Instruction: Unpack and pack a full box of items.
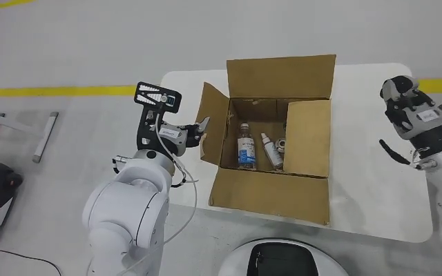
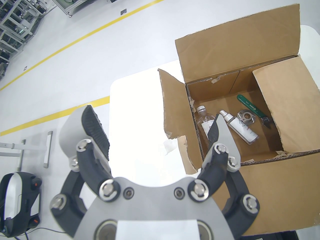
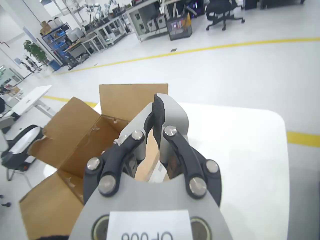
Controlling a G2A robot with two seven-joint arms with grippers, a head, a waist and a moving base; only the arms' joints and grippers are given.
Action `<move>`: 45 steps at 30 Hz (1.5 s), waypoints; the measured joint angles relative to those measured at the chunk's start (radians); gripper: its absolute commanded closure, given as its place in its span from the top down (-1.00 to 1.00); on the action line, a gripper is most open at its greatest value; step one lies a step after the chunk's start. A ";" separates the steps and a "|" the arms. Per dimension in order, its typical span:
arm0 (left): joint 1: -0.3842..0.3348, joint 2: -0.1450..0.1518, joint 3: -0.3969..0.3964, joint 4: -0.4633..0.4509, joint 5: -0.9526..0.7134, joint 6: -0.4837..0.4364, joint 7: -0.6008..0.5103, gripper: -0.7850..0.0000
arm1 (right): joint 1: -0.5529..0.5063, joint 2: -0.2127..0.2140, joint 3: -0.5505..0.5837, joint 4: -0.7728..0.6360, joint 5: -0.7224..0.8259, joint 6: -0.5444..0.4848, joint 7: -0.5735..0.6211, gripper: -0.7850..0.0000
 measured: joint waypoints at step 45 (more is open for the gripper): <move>0.060 -0.016 0.162 0.264 0.068 -0.061 0.286 -1.00 | 0.672 -0.048 -0.266 0.751 0.458 0.294 0.092 -1.00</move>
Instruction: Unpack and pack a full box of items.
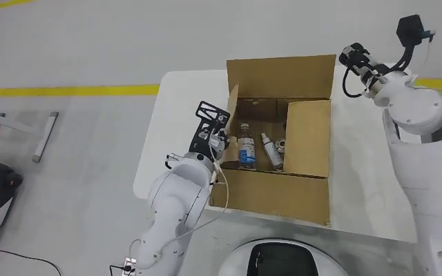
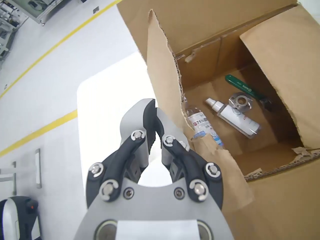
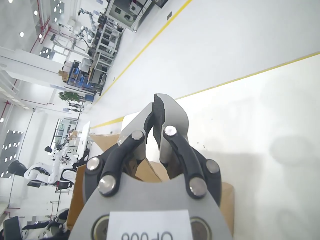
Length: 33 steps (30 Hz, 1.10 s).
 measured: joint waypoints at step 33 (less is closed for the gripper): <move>0.030 0.016 0.063 -0.015 -0.067 -0.243 -0.089 1.00 | -0.140 0.043 0.071 -0.139 0.262 -0.355 0.285 -1.00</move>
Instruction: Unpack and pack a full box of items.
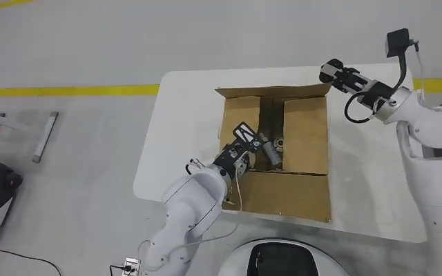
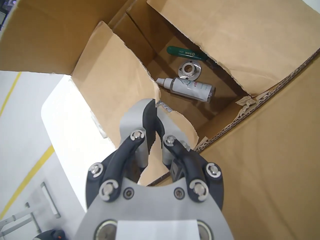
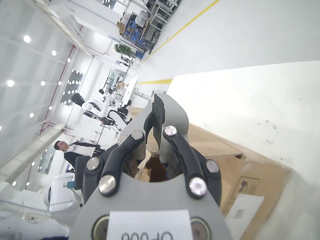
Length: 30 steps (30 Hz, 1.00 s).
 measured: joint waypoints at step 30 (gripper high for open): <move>0.324 0.063 -0.392 -0.313 0.005 -0.033 -0.111 1.00 | -0.166 0.040 -0.076 -0.136 -0.283 -0.139 -0.016 -1.00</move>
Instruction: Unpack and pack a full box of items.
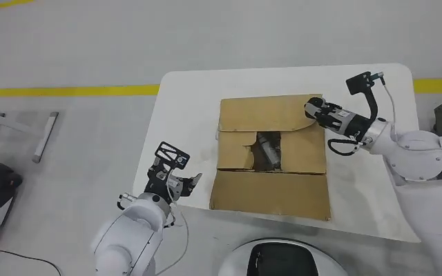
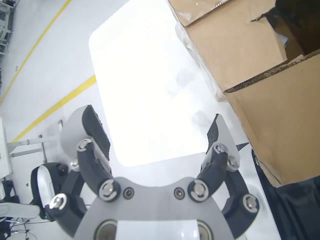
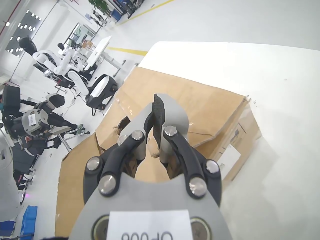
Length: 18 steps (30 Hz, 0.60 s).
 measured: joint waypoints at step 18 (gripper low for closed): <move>0.088 0.025 -0.011 0.053 0.049 -0.063 0.091 1.00 | -0.012 0.013 -0.016 -0.010 0.007 0.026 -0.014 -1.00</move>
